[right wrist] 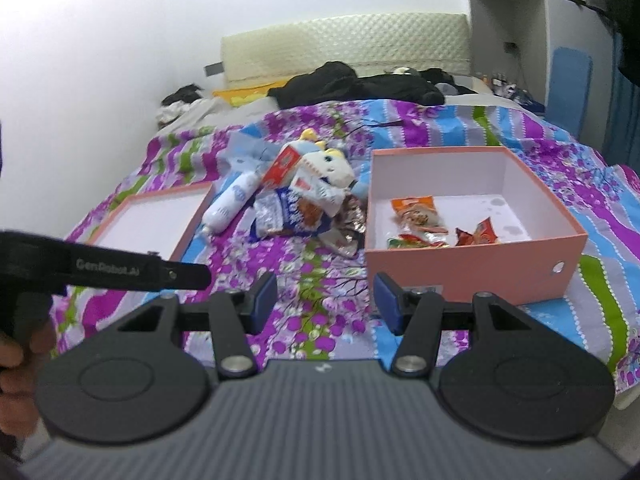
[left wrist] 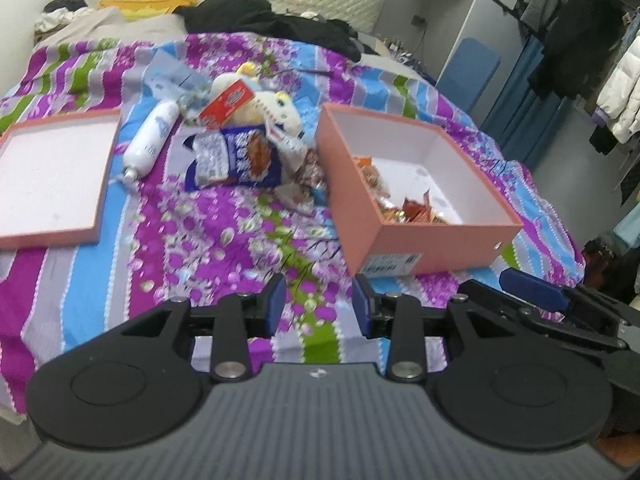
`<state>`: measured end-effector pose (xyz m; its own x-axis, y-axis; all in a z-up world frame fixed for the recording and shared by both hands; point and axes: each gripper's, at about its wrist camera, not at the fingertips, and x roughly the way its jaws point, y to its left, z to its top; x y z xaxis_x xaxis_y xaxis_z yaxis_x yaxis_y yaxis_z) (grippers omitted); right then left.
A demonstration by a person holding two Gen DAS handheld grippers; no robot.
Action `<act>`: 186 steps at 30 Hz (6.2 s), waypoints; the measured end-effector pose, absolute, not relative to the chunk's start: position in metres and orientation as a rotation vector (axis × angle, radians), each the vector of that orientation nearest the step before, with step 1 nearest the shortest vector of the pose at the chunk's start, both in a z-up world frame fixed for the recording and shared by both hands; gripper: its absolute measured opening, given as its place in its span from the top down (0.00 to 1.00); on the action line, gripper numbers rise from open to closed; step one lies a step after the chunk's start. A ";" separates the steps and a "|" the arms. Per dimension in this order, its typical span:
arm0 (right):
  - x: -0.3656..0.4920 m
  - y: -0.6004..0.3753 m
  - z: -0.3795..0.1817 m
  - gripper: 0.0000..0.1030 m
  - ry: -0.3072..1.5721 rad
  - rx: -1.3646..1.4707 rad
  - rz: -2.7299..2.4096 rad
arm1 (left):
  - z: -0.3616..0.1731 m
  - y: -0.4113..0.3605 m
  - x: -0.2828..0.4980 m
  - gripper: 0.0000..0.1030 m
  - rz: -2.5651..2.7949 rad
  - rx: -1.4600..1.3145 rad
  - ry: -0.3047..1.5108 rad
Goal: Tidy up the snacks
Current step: 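Move both tools back toward the snack pile, then grasp the blue cabbage bag with the left gripper while the right grasps the white bag, then lift and carry both bags over the pink box with both grippers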
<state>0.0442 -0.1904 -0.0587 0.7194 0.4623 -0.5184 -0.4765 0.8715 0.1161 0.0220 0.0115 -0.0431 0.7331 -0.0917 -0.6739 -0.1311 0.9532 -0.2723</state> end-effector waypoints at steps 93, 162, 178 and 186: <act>0.298 0.002 -0.139 0.71 0.612 -0.331 0.378 | -0.176 0.170 0.297 0.85 0.083 -0.259 0.789; 0.230 -0.251 0.010 0.71 0.473 0.100 0.251 | 0.049 -0.016 0.223 0.86 -0.019 -0.296 0.550; 0.343 -0.276 -0.079 0.71 0.782 0.049 0.178 | -0.023 -0.090 0.384 0.86 -0.108 -0.145 0.847; 0.347 -0.280 -0.104 0.70 0.874 0.061 0.180 | -0.044 -0.088 0.399 0.86 -0.109 -0.149 0.937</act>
<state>0.3473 -0.2796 -0.1044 0.6275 0.1818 -0.7571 -0.1319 0.9831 0.1268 0.3989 -0.0880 -0.0436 0.5882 -0.1578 -0.7932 0.0289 0.9842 -0.1744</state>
